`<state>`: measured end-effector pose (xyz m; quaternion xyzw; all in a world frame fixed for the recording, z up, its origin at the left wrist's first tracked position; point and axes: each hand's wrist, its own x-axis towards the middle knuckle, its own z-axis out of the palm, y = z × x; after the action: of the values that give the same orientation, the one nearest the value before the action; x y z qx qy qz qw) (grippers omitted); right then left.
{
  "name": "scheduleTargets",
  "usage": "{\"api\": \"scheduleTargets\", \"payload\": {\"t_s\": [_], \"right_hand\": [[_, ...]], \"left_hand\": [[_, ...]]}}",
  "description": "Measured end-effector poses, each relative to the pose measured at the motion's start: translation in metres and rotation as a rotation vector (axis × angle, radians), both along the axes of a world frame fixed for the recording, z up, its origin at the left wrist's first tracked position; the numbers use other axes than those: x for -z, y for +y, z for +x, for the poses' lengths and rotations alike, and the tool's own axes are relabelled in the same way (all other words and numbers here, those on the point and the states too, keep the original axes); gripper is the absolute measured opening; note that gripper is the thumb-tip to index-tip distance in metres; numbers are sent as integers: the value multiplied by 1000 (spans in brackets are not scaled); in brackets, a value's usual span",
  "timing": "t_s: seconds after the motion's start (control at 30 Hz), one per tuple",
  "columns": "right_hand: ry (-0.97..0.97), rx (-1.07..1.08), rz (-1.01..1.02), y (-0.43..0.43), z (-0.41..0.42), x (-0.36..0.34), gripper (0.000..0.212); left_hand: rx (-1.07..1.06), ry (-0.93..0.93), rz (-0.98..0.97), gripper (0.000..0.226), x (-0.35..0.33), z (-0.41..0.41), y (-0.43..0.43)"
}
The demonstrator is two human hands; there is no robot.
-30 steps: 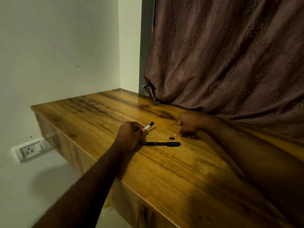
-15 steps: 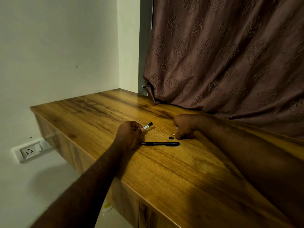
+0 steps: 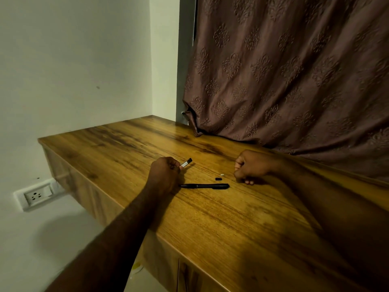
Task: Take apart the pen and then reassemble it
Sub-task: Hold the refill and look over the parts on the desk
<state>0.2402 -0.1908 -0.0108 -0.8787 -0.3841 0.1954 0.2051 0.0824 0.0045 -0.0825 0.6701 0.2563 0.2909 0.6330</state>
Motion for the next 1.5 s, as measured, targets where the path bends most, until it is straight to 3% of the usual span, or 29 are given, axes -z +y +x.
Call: {"api": "scheduleTargets", "payload": {"t_s": [0.3, 0.43, 0.53, 0.6, 0.77, 0.93, 1.23, 1.5], "right_hand": [[74, -6, 146, -17, -21, 7, 16], [-60, 51, 177, -17, -22, 12, 7], [-62, 22, 150, -15, -29, 14, 10], [-81, 3, 127, -16, -34, 16, 7], [-259, -8, 84, -15, -41, 21, 8], [-353, 35, 23, -10, -45, 19, 6], [-406, 7, -262, 12, -53, 6, 19], [-366, 1, -219, 9, -46, 7, 25]], "left_hand": [[-56, 85, 123, 10, -8, -5, -6], [-133, 267, 500, 6, -7, -7, 0], [-169, 277, 562, 14, -6, -8, 4], [-203, 239, 751, 23, -5, -9, 2], [154, 233, 1291, 42, -7, -22, -25], [175, 192, 1227, 21, -6, -26, -23], [99, 237, 1014, 16, -1, -25, -19], [94, 237, 979, 15, 0, -24, -17]]}}
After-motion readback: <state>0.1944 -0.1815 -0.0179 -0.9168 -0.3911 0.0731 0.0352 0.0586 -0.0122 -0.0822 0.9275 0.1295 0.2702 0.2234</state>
